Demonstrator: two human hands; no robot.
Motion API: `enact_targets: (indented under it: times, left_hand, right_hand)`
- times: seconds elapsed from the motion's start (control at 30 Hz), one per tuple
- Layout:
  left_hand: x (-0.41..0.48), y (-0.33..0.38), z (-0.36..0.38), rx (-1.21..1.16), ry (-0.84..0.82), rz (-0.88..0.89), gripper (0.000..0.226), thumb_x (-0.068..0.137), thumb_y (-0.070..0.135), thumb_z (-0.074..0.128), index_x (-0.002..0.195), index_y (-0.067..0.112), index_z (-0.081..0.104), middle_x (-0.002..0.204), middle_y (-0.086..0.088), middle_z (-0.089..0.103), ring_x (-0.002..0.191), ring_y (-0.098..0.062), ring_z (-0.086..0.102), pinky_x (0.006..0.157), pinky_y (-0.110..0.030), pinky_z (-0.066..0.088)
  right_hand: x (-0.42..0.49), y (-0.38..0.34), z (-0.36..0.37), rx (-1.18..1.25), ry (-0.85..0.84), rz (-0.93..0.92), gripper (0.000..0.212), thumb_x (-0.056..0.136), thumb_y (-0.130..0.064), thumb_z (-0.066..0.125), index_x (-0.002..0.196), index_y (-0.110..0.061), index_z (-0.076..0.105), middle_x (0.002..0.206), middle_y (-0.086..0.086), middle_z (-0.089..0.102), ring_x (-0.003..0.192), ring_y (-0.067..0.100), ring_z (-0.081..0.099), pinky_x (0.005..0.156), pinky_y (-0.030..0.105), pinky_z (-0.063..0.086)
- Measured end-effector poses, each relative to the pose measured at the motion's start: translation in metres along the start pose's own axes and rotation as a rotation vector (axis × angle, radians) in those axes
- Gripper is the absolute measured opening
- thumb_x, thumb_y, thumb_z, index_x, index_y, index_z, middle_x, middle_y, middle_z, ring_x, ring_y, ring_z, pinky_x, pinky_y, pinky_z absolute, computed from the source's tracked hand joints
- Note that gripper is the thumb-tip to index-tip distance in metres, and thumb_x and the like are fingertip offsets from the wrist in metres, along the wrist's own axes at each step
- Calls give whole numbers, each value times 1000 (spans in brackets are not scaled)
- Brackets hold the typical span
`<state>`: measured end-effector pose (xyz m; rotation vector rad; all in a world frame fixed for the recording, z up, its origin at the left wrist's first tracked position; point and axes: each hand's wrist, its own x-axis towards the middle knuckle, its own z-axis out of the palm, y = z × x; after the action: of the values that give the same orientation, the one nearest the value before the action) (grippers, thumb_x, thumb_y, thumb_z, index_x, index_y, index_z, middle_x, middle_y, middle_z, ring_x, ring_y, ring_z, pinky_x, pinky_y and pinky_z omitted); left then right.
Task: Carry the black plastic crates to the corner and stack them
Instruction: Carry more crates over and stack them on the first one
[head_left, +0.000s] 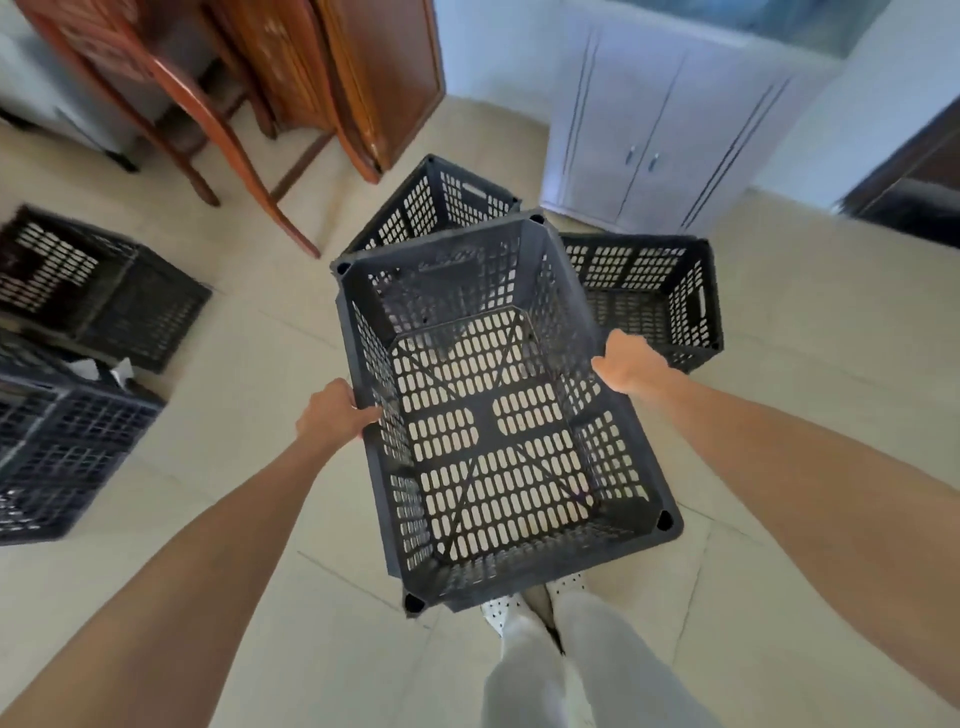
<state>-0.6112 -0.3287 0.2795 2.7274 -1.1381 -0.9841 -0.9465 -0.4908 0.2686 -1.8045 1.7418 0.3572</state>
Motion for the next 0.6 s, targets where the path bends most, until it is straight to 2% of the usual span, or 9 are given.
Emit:
enact_targets:
  times: [0.07,0.13,0.2,0.33,0.47,0.6]
  left_hand:
    - [-6,35,-4,64,-25,75,37,82,38,71,94,8,52,91,-12,65,88,-31,62,77,-41,51]
    - [-11,77,-8,121,-43,155,37,82,37,70,94,6,54,91,-13,66,89,-32,64,78,-42,53]
    - [-17,124,-9,178,-59,250,35,83,36,70,92,5,55,89,-13,67,86,-30,63,75,-40,51]
    - [-39,226,2,232,-60,391,29,84,34,70,83,11,52,78,-7,66,76,-24,62,71,-36,49]
    - [-67,335,30,337,-101,510,29,83,37,69,80,10,58,72,-6,71,79,-26,68,82,-41,54]
    - [-101,447,72,460,-145,636,32,83,38,68,76,7,62,64,-5,71,76,-26,69,82,-41,55]
  right_hand:
    - [-11,31,-18,32,27,47,29,95,-24,46,115,-3,46,117,18,55,98,36,59,72,36,44]
    - [-21,66,-36,72,57,84,20,94,-22,48,102,-4,46,105,16,58,83,32,57,68,35,43]
    - [-30,104,-56,97,85,116,21,94,-22,49,99,-2,49,93,16,60,71,28,54,65,34,43]
    - [-49,187,-90,167,131,209,35,96,-30,47,114,-1,56,106,19,62,88,34,60,73,36,50]
    - [-65,279,-124,252,149,320,38,97,-32,48,117,-1,57,108,17,63,87,30,57,76,35,47]
    - [-83,378,-156,314,170,430,41,98,-31,46,124,1,55,122,20,59,105,35,59,82,36,46]
